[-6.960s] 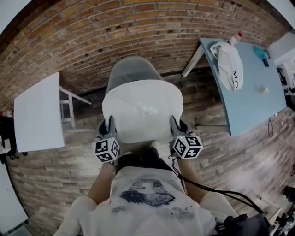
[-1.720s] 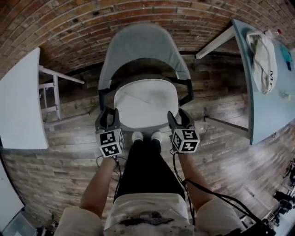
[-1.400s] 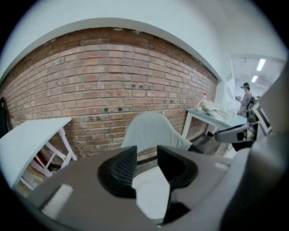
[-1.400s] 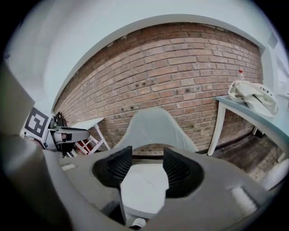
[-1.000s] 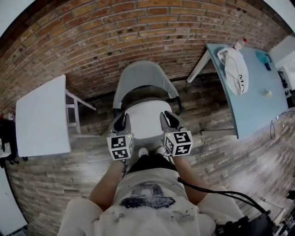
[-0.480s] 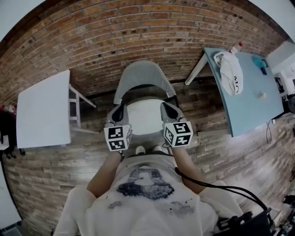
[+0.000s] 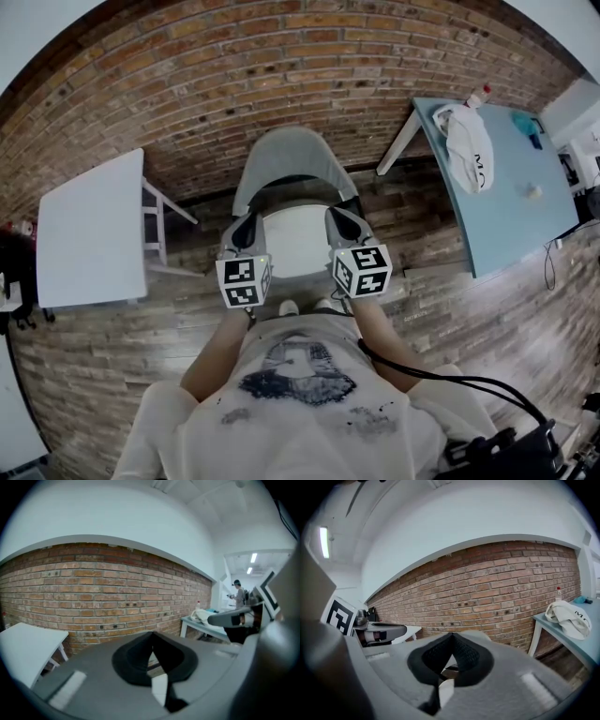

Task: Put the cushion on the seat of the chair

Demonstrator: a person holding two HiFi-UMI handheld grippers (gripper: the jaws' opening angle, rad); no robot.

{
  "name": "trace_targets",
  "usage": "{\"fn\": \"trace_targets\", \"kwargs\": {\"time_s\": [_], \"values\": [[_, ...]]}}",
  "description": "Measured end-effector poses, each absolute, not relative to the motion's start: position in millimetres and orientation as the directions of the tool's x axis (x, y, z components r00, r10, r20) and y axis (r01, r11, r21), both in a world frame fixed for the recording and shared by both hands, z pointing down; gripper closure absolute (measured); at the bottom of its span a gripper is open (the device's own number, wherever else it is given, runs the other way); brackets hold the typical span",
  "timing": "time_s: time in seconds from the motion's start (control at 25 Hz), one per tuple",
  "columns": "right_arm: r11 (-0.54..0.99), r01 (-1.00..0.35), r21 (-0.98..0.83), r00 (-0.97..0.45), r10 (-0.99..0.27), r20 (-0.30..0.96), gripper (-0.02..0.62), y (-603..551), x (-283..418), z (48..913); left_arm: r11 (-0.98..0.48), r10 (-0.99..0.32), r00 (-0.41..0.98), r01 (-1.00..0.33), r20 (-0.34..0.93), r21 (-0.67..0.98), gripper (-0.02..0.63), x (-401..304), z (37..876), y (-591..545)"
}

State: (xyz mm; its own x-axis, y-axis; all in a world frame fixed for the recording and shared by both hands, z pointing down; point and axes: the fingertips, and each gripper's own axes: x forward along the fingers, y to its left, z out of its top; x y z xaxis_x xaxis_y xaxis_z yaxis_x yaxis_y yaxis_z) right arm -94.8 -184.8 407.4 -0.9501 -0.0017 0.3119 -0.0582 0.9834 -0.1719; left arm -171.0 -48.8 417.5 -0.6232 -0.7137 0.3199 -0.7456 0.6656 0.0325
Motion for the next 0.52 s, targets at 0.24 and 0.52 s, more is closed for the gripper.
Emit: {"fn": "trace_targets", "kwargs": {"time_s": [0.24, 0.52], "values": [[0.982, -0.065, -0.175, -0.947, -0.005, 0.32, 0.597, -186.5, -91.5, 411.8, 0.66, -0.717, -0.617, -0.75, 0.324, 0.03, 0.615, -167.4, 419.0, -51.5], [0.982, -0.062, -0.176, -0.946, -0.002, 0.323, 0.598, -188.1, -94.1, 413.5, 0.66, -0.716, -0.618, -0.75, 0.323, 0.028, 0.615, -169.6, 419.1, -55.2]]}}
